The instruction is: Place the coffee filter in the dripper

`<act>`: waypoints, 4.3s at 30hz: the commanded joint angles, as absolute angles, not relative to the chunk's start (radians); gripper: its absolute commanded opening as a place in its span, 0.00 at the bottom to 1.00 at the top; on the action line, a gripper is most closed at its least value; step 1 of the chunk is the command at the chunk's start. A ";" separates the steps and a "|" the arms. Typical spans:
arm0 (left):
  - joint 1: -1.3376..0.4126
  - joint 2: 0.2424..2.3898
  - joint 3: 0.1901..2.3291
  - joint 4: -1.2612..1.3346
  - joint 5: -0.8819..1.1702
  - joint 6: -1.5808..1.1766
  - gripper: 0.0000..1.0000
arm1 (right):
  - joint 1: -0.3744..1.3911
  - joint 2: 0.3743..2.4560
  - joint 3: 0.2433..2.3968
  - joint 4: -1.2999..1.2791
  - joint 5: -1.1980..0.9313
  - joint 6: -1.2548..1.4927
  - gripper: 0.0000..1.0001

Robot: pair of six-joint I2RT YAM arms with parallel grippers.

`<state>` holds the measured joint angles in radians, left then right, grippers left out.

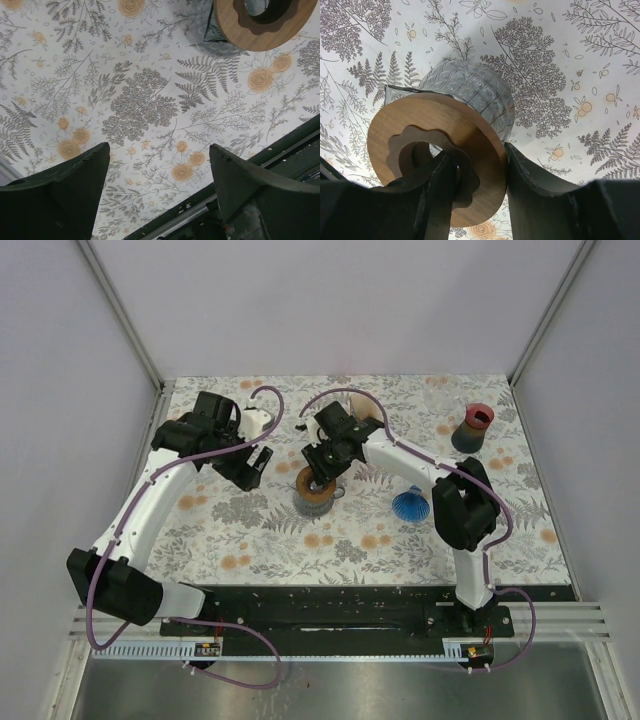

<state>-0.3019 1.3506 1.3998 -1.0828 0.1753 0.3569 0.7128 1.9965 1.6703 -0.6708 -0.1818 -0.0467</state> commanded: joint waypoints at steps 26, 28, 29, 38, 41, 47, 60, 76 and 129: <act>-0.275 1.381 1.379 -1.029 0.248 0.224 0.83 | 0.729 2.026 1.819 -0.709 -0.262 -0.071 0.68; -0.272 1.382 1.382 -1.028 0.250 0.222 0.84 | 0.729 2.011 1.831 -0.725 -0.233 -0.081 0.71; -0.268 1.382 1.384 -1.028 0.250 0.221 0.83 | 0.729 1.997 1.836 -0.733 -0.213 -0.087 0.73; -0.253 1.390 1.407 -0.933 0.261 0.163 0.83 | 0.707 1.740 1.749 -0.733 -0.017 -0.117 0.88; -0.252 1.396 1.387 -0.862 0.238 0.121 0.83 | 0.709 1.675 1.648 -0.762 0.159 -0.170 0.88; -0.255 1.428 1.361 -0.796 0.264 0.060 0.82 | 0.707 1.524 1.427 -0.801 0.288 -0.356 0.88; -0.296 1.437 1.118 -0.694 0.368 0.143 0.72 | 0.675 1.413 1.117 -0.867 0.413 -0.512 0.95; -0.330 1.526 0.868 -0.305 0.362 -0.072 0.73 | 0.592 1.537 1.023 -0.604 0.474 -0.534 0.82; -0.253 1.552 1.360 -0.695 0.138 -0.012 0.74 | 0.477 1.659 1.859 -1.106 -0.331 0.089 0.00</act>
<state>-0.2611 1.6329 1.2484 -0.6117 0.1932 -0.0387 0.4786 1.5776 1.7481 -1.0554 -0.0559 -0.0921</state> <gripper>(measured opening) 0.740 0.077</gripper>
